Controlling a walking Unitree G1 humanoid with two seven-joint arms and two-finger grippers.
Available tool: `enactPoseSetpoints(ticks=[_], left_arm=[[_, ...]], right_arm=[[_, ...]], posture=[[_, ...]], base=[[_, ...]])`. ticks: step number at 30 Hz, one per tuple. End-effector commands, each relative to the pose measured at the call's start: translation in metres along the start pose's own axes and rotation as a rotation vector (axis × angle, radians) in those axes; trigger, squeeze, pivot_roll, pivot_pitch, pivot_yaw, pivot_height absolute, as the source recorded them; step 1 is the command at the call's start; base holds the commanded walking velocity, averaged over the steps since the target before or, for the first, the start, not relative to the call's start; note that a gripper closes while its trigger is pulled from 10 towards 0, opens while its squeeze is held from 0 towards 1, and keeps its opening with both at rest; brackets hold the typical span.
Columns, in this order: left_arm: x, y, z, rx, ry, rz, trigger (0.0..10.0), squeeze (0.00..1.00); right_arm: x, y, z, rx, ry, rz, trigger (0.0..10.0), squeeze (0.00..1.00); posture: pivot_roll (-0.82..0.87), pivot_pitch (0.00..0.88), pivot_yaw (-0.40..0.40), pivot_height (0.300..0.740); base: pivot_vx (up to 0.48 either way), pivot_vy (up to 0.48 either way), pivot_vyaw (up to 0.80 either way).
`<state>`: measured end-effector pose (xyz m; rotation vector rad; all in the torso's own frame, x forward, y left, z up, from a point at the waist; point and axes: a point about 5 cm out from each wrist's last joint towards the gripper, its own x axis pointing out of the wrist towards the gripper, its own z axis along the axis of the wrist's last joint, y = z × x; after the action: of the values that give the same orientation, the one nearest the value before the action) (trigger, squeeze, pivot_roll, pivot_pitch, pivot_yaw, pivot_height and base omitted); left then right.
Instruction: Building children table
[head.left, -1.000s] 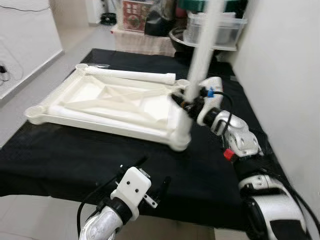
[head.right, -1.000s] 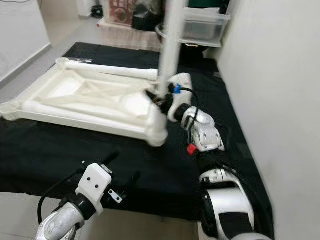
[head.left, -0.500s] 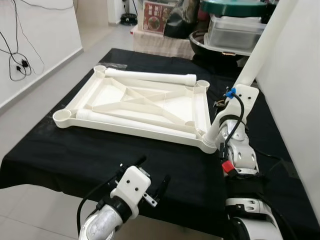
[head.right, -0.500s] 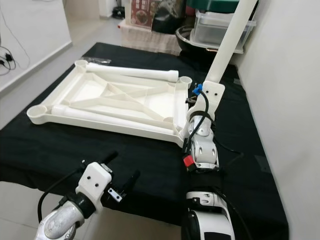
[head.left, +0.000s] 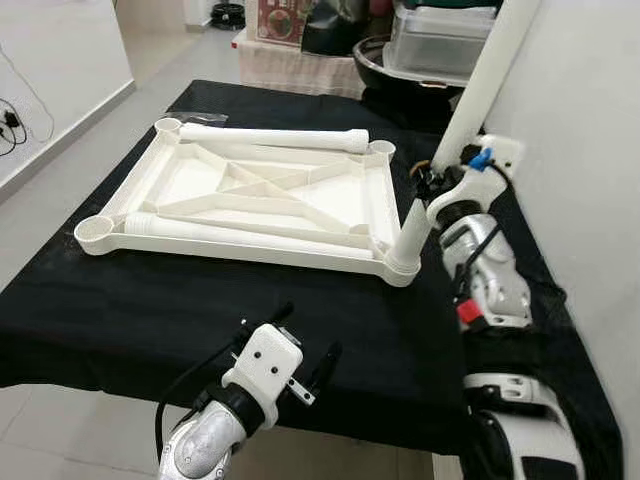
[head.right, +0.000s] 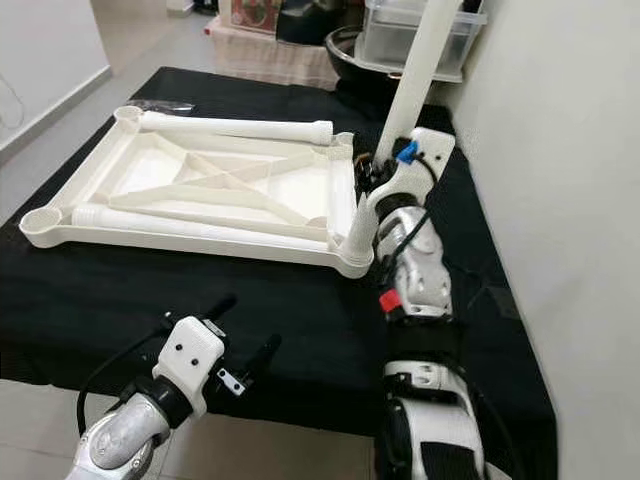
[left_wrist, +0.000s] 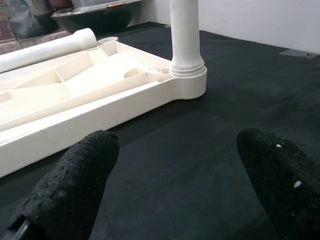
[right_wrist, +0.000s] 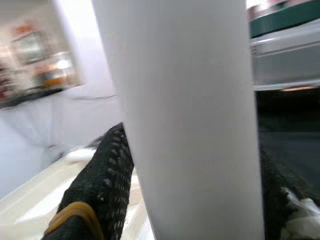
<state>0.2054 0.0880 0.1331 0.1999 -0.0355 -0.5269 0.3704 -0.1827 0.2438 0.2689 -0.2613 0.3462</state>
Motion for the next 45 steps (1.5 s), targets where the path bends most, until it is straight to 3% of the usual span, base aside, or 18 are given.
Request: enactPoseSetpoints(ticks=[1,6,9,12,16,17,21,25,27,29,32,35,36,37,38,40,42,45], left_arm=[[0.0,-0.002,0.0,-0.01,0.004,-0.01,10.0,0.0],[0.0,-0.003,0.0,-0.009,0.003,-0.009,10.0,0.0],[0.0,-0.003,0.0,-0.009,0.003,-0.009,10.0,0.0],[0.0,-0.003,0.001,-0.009,0.002,-0.006,10.0,0.0],[-0.001,-0.003,0.001,-0.01,0.002,-0.004,10.0,0.0],[-0.001,-0.003,0.001,-0.011,0.003,-0.004,10.0,0.0],[-0.002,-0.004,0.001,-0.012,0.004,-0.004,10.0,0.0],[-0.002,-0.004,0.001,-0.013,0.004,-0.003,10.0,0.0],[-0.002,-0.003,0.0,-0.014,0.005,-0.004,10.0,0.0],[-0.002,-0.003,0.0,-0.014,0.005,-0.005,10.0,0.0],[-0.001,-0.003,0.0,-0.015,0.006,-0.009,10.0,0.0],[-0.001,-0.003,0.0,-0.014,0.006,-0.011,10.0,0.0],[-0.001,-0.003,0.0,-0.014,0.006,-0.012,10.0,0.0],[-0.001,-0.003,0.0,-0.014,0.006,-0.012,10.0,0.0],[-0.001,-0.003,0.0,-0.013,0.007,-0.013,10.0,0.0],[-0.001,-0.003,0.0,-0.013,0.007,-0.013,10.0,0.0],[-0.001,-0.003,0.0,-0.009,0.008,-0.013,10.0,0.0],[-0.001,-0.003,0.0,-0.009,0.008,-0.013,10.0,0.0]], right_arm=[[0.002,0.01,-0.002,0.055,0.027,0.134,10.0,0.0],[-0.012,0.021,-0.009,0.056,0.17,0.503,10.0,0.0],[-0.012,0.021,-0.009,0.056,0.17,0.503,10.0,0.0],[-0.03,0.037,-0.022,0.05,0.338,0.856,10.0,0.0],[-0.026,0.045,-0.028,0.028,0.369,0.924,10.0,0.0],[-0.022,0.047,-0.029,0.032,0.369,0.927,0.0,0.0],[-0.013,0.049,-0.032,0.02,0.355,0.887,0.0,0.0],[-0.007,0.044,-0.034,-0.025,0.333,0.79,0.0,0.0],[0.002,0.023,-0.039,-0.083,0.317,0.423,0.0,0.0],[0.002,0.014,-0.04,-0.109,0.316,0.287,0.0,0.0],[-0.004,-0.019,-0.043,-0.171,0.305,-0.165,0.0,0.0],[-0.01,-0.031,-0.044,-0.182,0.306,-0.319,0.0,0.0],[-0.02,-0.043,-0.043,-0.219,0.299,-0.502,0.0,0.0],[-0.02,-0.043,-0.043,-0.219,0.299,-0.502,0.0,0.0],[-0.031,-0.048,-0.043,-0.218,0.29,-0.651,0.0,0.0],[-0.031,-0.048,-0.043,-0.218,0.29,-0.651,0.0,0.0],[-0.046,-0.039,-0.05,-0.176,0.28,-0.82,0.0,0.0],[-0.046,-0.039,-0.05,-0.176,0.28,-0.82,0.0,0.0]], posture=[[0.09,0.078,-0.111,0.74],[0.09,0.077,-0.118,0.74],[0.09,0.077,-0.118,0.74],[0.1,0.079,-0.122,0.74],[0.1,0.079,-0.123,0.74],[0.1,0.08,-0.123,0.74],[0.1,0.083,-0.126,0.74],[0.1,0.08,-0.127,0.74],[0.1,0.078,-0.122,0.74],[0.1,0.078,-0.122,0.74],[0.09,0.077,-0.115,0.74],[0.09,0.075,-0.114,0.74],[0.09,0.075,-0.115,0.74],[0.09,0.075,-0.115,0.74],[0.09,0.074,-0.115,0.74],[0.09,0.074,-0.115,0.74],[0.1,0.072,-0.116,0.74],[0.1,0.072,-0.116,0.74]], base=[[0.0,0.0,0.0],[0.0,0.0,0.0],[0.0,0.0,0.0],[0.0,0.0,0.0],[0.0,0.0,0.0],[0.0,0.0,0.0],[0.0,0.0,0.0],[0.0,0.0,0.0],[0.0,0.0,0.0],[0.0,0.0,0.0],[0.0,0.0,0.0],[0.0,0.0,0.0],[0.0,0.0,0.0],[0.0,0.0,0.0],[0.0,0.0,0.0],[0.0,0.0,0.0],[0.0,0.0,0.0],[0.0,0.0,0.0]])
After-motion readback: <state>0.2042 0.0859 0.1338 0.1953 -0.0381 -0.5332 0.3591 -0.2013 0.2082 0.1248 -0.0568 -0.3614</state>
